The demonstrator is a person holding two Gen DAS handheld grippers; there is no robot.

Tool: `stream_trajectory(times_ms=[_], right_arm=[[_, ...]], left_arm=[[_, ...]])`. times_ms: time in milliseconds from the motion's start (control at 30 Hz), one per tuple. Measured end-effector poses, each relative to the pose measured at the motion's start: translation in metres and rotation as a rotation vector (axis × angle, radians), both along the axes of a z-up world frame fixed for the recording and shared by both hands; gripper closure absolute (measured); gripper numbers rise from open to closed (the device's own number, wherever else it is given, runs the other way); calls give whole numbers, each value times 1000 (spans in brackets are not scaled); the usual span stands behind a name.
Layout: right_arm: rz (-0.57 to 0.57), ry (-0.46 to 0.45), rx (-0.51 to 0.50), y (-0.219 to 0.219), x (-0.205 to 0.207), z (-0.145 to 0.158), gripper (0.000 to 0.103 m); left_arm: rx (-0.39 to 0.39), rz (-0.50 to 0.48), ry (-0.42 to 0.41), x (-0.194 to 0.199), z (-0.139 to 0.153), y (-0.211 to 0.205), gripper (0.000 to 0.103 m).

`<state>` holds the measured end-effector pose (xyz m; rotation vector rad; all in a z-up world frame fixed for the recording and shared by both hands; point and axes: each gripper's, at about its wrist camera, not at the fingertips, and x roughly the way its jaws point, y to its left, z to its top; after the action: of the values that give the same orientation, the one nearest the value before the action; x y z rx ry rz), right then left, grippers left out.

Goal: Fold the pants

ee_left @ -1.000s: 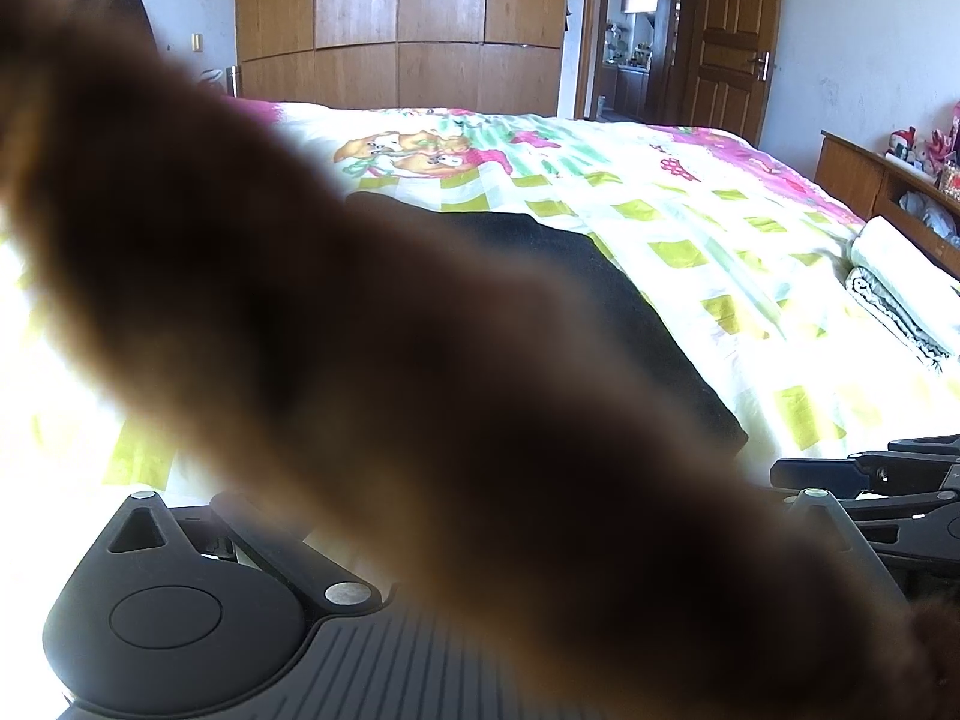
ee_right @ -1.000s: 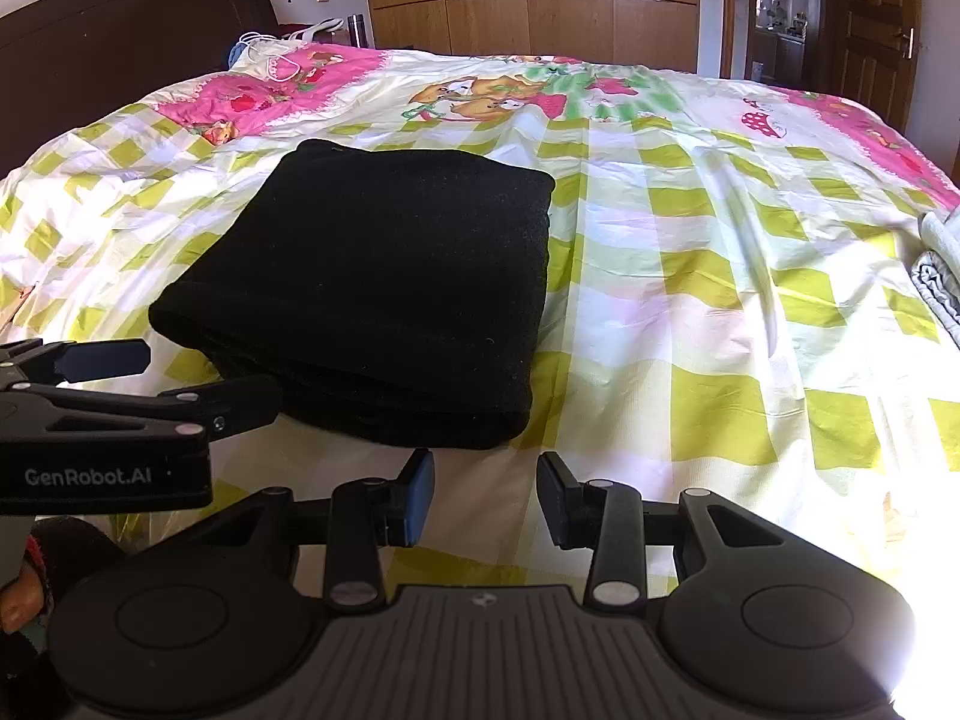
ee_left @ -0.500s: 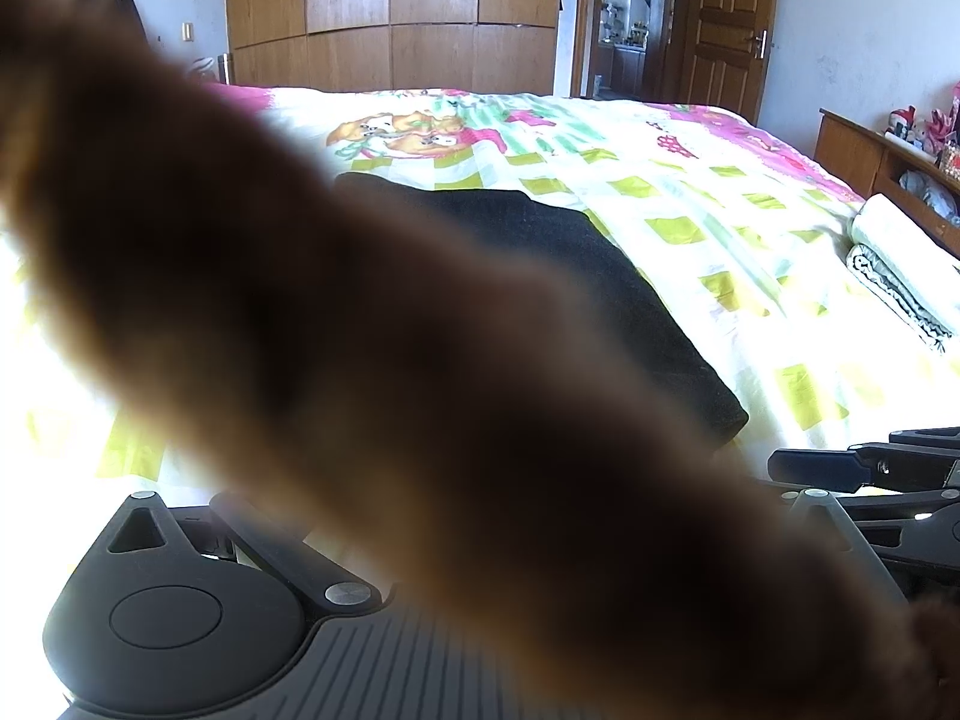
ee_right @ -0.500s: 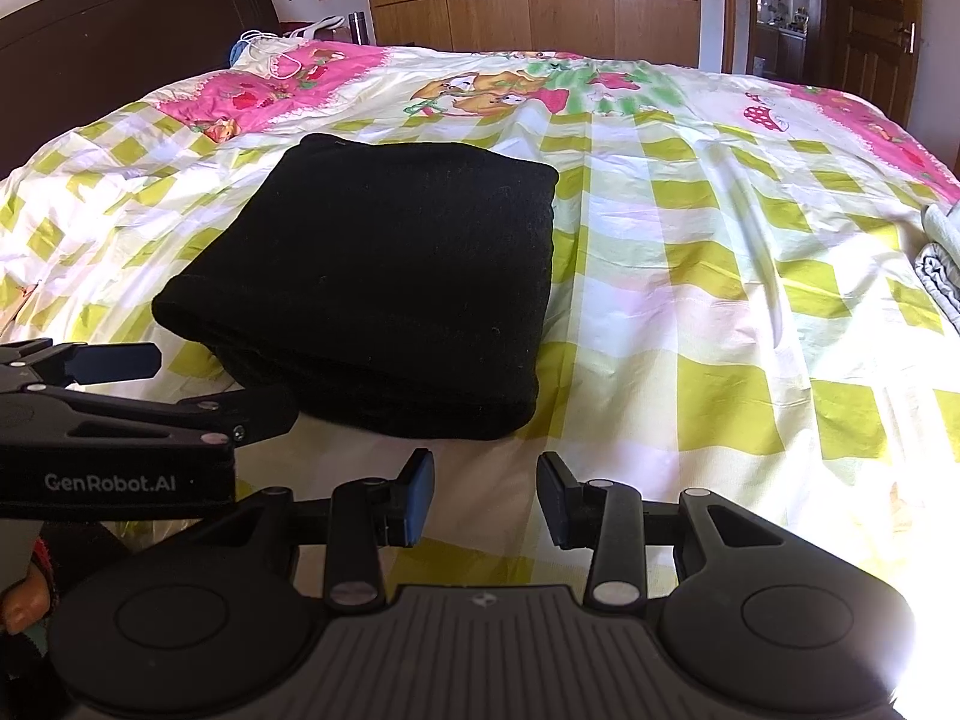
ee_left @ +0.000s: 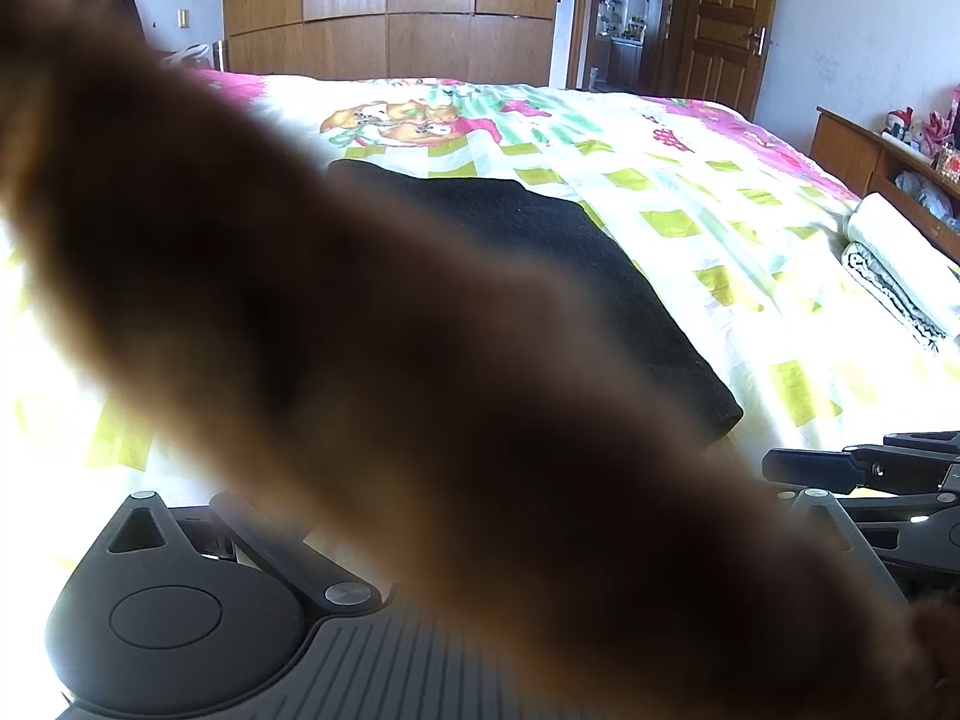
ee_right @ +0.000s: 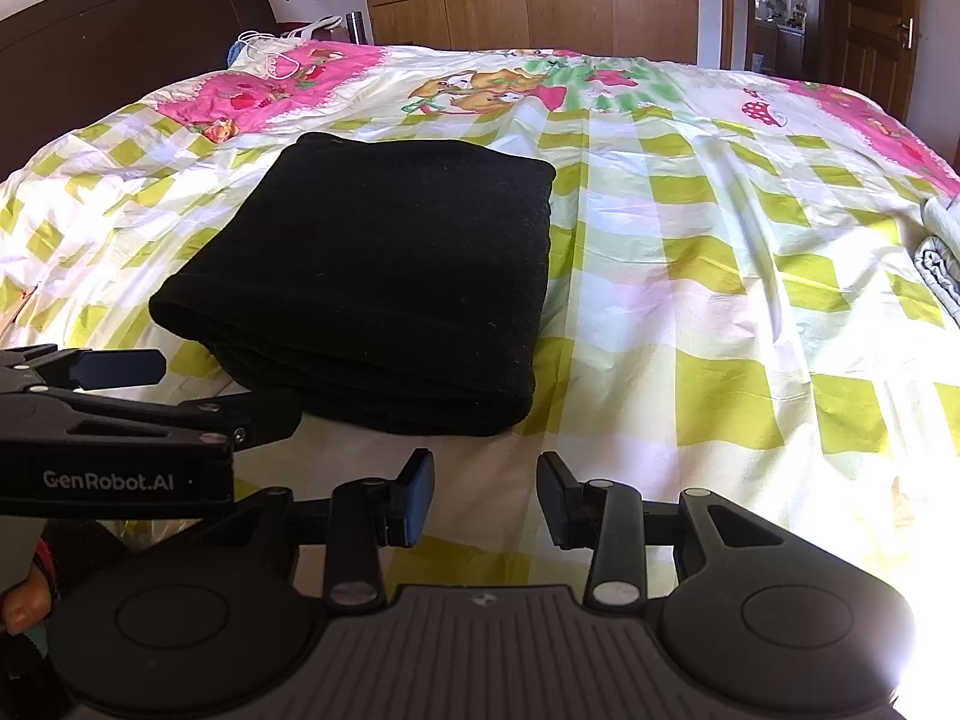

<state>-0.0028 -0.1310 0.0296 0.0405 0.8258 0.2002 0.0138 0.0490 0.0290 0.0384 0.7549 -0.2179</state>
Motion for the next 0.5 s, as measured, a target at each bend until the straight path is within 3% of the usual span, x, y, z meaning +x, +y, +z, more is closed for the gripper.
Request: stream_trajectory(times_ms=[500], right_arm=[[-4,1,-3,0,0,-1,52]], left_arm=[[-1,-3,4,0,-1,-1,1]])
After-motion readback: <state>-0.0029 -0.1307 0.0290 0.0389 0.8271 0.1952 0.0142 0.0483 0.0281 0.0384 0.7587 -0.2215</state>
